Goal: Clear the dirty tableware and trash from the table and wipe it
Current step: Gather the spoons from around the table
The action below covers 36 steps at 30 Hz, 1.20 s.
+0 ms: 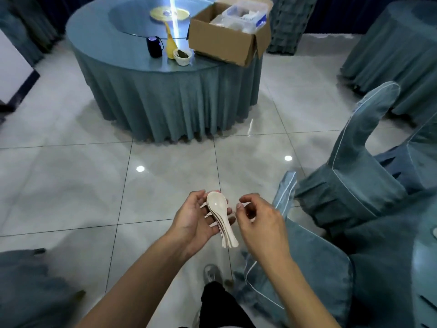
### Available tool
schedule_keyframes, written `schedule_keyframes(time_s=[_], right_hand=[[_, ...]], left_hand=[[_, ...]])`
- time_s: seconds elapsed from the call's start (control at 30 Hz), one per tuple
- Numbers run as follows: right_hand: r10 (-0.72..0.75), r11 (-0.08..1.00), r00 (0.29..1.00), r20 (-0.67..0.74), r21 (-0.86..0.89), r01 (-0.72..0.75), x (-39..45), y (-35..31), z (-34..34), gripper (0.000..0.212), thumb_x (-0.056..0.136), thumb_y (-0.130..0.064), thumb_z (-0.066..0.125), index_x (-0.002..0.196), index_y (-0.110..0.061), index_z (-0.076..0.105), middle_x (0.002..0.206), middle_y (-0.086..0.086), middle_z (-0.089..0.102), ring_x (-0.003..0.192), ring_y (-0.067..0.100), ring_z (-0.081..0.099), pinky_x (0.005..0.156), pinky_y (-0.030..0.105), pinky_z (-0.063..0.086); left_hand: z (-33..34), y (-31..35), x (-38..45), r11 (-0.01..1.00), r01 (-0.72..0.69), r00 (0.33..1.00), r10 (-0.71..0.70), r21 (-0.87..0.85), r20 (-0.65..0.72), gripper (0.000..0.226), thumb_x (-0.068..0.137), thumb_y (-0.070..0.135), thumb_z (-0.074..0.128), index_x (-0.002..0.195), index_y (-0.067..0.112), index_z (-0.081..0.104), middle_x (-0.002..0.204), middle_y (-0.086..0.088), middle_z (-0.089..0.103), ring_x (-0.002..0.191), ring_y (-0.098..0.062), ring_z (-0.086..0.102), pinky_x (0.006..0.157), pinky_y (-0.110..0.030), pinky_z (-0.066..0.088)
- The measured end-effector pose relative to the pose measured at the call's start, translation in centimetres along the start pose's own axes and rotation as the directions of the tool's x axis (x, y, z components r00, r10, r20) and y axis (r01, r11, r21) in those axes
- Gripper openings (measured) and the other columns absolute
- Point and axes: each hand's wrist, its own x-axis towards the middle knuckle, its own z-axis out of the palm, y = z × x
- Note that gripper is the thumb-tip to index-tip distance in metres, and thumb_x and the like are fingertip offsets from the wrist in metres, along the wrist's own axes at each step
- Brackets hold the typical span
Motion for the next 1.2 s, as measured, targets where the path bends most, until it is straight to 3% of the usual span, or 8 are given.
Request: schedule_keyframes(time_s=[0.1,0.23,0.37,0.53,0.7,0.9,1.03,1.2], right_hand=[[-0.159,0.966,0.986,-0.048,-0.215,0.145,4.1,0.4,1.6,0.024,0.094,-0.03,0.061,0.116,-0.023,0.064,0.107,-0.002,0.067,0.094,0.021,0.061,0.087,0.042,0.05],[-0.2,0.925,0.978,-0.057,-0.339,0.169,10.5,1.8,3.3,0.039,0.089,-0.027,0.066,0.127,-0.023,0.06,0.122,0.001,0.06,0.106,0.024,0.058,0.092,0.043,0.047],[-0.13,0.939,0.987,-0.092,-0.331,0.093,17.3,3.4,3.8,0.044,0.088,-0.027,0.066,0.131,-0.023,0.057,0.128,0.003,0.058,0.112,0.026,0.056,0.097,0.043,0.045],[-0.021,0.936,0.993,-0.115,-0.352,-0.021,24.7,5.2,2.7,0.047,0.093,-0.034,0.06,0.138,-0.027,0.051,0.135,0.001,0.055,0.119,0.023,0.054,0.104,0.041,0.041],[0.091,0.925,0.982,-0.165,-0.35,-0.145,29.9,7.3,0.1,0.048,0.093,-0.037,0.058,0.139,-0.029,0.049,0.133,-0.001,0.056,0.117,0.023,0.054,0.1,0.04,0.041],[0.198,0.895,0.928,-0.315,-0.328,-0.303,37.1,12.3,-3.5,0.047,0.088,-0.033,0.063,0.133,-0.026,0.054,0.124,0.0,0.059,0.108,0.027,0.058,0.092,0.044,0.045],[0.266,0.857,0.888,-0.374,-0.329,-0.396,43.4,15.1,-6.0,0.045,0.09,-0.033,0.06,0.134,-0.027,0.052,0.126,-0.001,0.056,0.11,0.025,0.056,0.095,0.043,0.043],[0.344,0.798,0.831,-0.437,-0.33,-0.504,52.4,17.4,-9.0,0.045,0.088,-0.034,0.062,0.132,-0.028,0.053,0.125,-0.002,0.057,0.108,0.025,0.058,0.093,0.042,0.046]], left_hand=[[0.1,3.2,2.3,1.0,-0.009,0.999,0.009,0.0,-0.036,0.046,0.103,0.031,0.043,0.133,-0.001,0.057,0.111,-0.025,0.066,0.096,-0.041,0.065,0.085,-0.056,0.059],[1.9,7.5,7.0,0.999,-0.003,0.999,0.005,0.048,-0.044,0.047,0.103,0.03,0.043,0.133,-0.002,0.057,0.112,-0.026,0.067,0.098,-0.043,0.064,0.087,-0.058,0.058],[6.0,11.7,12.4,0.979,0.035,0.999,-0.03,0.199,-0.028,0.047,0.104,0.033,0.04,0.132,0.0,0.059,0.118,-0.027,0.068,0.1,-0.042,0.065,0.083,-0.055,0.059],[11.8,16.4,18.7,0.933,0.056,0.997,-0.073,0.354,0.037,0.05,0.107,0.037,0.034,0.133,0.002,0.057,0.13,-0.028,0.063,0.104,-0.04,0.065,0.088,-0.054,0.058],[18.2,18.4,24.1,0.916,0.1,0.988,-0.138,0.39,0.071,0.048,0.106,0.033,0.035,0.133,0.001,0.057,0.117,-0.025,0.068,0.1,-0.038,0.065,0.09,-0.054,0.057],[27.2,19.4,32.5,0.87,0.141,0.967,-0.224,0.472,0.124,0.044,0.102,0.029,0.04,0.128,-0.001,0.059,0.11,-0.025,0.068,0.094,-0.039,0.064,0.09,-0.054,0.055],[33.6,21.2,39.0,0.842,0.149,0.94,-0.283,0.519,0.19,0.046,0.103,0.03,0.039,0.132,0.0,0.058,0.115,-0.025,0.067,0.1,-0.04,0.063,0.097,-0.057,0.052],[42.6,23.6,47.0,0.771,0.169,0.899,-0.376,0.614,0.223,0.047,0.103,0.033,0.041,0.134,0.001,0.058,0.118,-0.025,0.068,0.097,-0.041,0.065,0.093,-0.057,0.055]])
